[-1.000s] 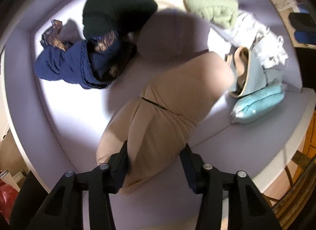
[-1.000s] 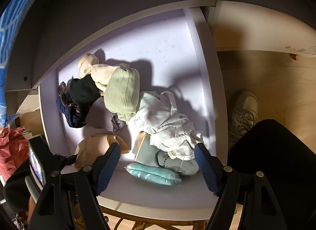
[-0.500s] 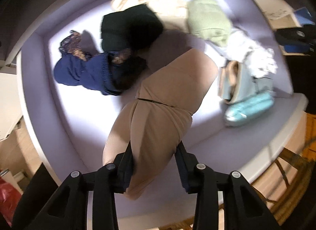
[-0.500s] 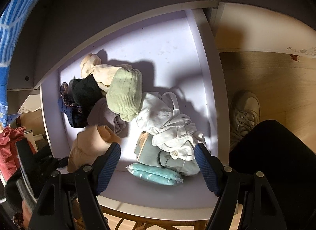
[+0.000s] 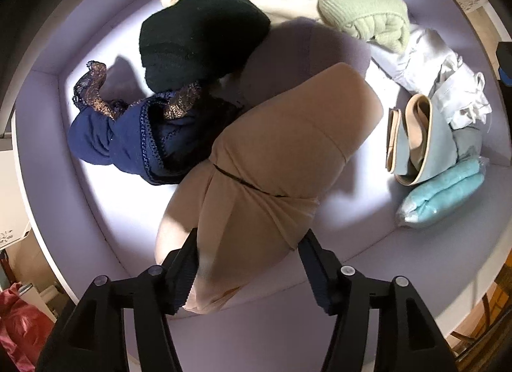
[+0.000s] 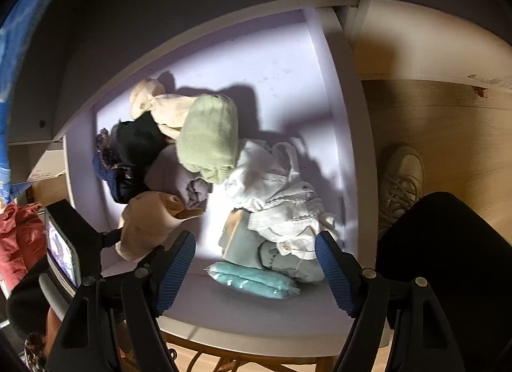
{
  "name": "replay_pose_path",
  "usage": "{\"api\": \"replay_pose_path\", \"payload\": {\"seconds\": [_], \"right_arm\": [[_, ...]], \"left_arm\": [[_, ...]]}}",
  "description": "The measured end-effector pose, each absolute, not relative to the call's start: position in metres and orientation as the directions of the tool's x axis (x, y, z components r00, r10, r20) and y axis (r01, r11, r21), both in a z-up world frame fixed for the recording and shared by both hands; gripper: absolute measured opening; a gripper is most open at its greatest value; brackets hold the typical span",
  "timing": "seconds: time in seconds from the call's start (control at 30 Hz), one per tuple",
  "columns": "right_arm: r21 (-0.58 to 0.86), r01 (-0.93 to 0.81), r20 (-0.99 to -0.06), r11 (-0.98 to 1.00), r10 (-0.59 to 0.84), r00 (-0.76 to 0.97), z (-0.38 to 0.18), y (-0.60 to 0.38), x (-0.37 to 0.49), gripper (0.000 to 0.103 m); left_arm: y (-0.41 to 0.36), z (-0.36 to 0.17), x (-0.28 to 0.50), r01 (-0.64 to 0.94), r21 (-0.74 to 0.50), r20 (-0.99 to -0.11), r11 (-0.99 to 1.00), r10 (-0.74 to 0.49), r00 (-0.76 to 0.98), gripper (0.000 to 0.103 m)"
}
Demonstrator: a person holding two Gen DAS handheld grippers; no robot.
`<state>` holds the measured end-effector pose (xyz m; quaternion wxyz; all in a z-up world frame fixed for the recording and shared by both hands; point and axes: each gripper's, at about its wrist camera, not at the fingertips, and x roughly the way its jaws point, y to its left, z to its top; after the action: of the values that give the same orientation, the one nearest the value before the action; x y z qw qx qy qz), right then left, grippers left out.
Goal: Organize soft objects
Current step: 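Lower the left tool onto the beige garment and close its fingers, then lift the beige garment with the left tool and carry it into the gold tray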
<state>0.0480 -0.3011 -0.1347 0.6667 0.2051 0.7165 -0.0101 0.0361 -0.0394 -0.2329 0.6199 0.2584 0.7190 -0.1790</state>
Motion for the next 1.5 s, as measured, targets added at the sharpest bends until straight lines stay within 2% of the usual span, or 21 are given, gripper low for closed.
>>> {"api": "replay_pose_path", "payload": {"seconds": [0.03, 0.1, 0.27, 0.63, 0.93, 1.33, 1.5], "right_arm": [[0.246, 0.306, -0.963, 0.920, 0.268, -0.033, -0.137, -0.301, 0.048, 0.078], [0.227, 0.304, -0.967, 0.925, 0.251, -0.043, -0.141, -0.302, 0.049, 0.078], [0.205, 0.297, -0.969, 0.933, 0.235, -0.070, -0.150, -0.300, 0.049, 0.078], [0.183, 0.282, -0.974, 0.942, 0.213, -0.080, -0.156, -0.297, 0.051, 0.078], [0.158, 0.243, -0.977, 0.957, 0.186, -0.100, -0.161, -0.288, 0.052, 0.078], [0.125, 0.214, -0.978, 0.969, 0.157, -0.140, -0.176, -0.273, 0.051, 0.078], [0.121, 0.223, -0.978, 0.967, 0.155, -0.141, -0.178, -0.276, 0.049, 0.078]], "left_arm": [[-0.040, -0.234, 0.035, 0.597, 0.070, -0.984, 0.799, 0.155, -0.091, 0.056], [-0.038, -0.234, 0.026, 0.600, 0.072, -0.985, 0.797, 0.150, -0.082, 0.045], [-0.027, -0.215, 0.022, 0.571, 0.000, -0.993, 0.821, 0.070, -0.100, 0.038], [-0.003, -0.139, 0.025, 0.511, -0.106, -0.994, 0.853, -0.091, -0.055, 0.037], [0.012, -0.081, 0.031, 0.521, -0.185, -0.975, 0.833, -0.223, 0.011, 0.037], [-0.001, 0.029, 0.054, 0.514, -0.388, -0.872, 0.765, -0.486, 0.066, 0.037], [-0.004, 0.063, 0.078, 0.486, -0.438, -0.833, 0.756, -0.545, 0.098, 0.037]]}}
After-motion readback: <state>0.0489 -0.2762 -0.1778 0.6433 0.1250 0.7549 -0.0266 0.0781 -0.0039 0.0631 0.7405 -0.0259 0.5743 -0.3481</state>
